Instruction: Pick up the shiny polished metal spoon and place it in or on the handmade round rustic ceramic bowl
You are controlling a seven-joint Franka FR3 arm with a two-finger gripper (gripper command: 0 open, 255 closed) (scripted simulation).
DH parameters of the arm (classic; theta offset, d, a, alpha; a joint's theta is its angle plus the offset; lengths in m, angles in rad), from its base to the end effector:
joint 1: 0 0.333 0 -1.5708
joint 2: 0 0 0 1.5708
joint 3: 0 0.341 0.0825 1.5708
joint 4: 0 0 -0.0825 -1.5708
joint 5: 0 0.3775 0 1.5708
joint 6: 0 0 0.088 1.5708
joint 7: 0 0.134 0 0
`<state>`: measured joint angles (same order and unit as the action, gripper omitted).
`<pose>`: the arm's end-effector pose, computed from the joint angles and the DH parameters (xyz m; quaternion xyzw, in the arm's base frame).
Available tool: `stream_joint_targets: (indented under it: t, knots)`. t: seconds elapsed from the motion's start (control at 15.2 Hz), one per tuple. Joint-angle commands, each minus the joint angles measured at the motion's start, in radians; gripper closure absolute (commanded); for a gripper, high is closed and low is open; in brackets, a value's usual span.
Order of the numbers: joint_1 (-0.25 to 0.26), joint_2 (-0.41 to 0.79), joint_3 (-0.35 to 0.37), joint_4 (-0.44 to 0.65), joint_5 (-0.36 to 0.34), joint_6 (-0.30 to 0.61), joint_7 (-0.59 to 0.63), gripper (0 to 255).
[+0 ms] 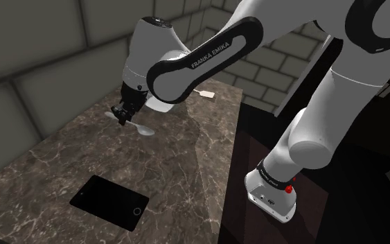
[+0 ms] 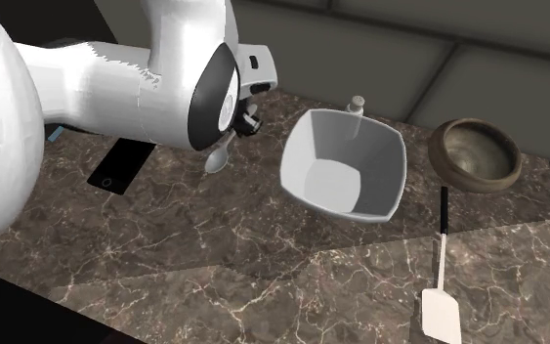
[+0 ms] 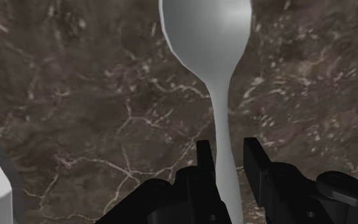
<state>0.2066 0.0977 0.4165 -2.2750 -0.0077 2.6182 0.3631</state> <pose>0.4515 0.3227 0.3464 -0.9835 -0.1283 -0.1034 0.0750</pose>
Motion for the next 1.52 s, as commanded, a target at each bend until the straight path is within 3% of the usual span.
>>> stream_joint_targets:
  t: [0.0,1.45]
  knots:
    - [-0.002,-0.02,0.003,0.008,0.015,-0.027,-0.009,255]
    - [-0.02,-0.165,-0.014,0.15,0.1,-0.305,-0.085,255]
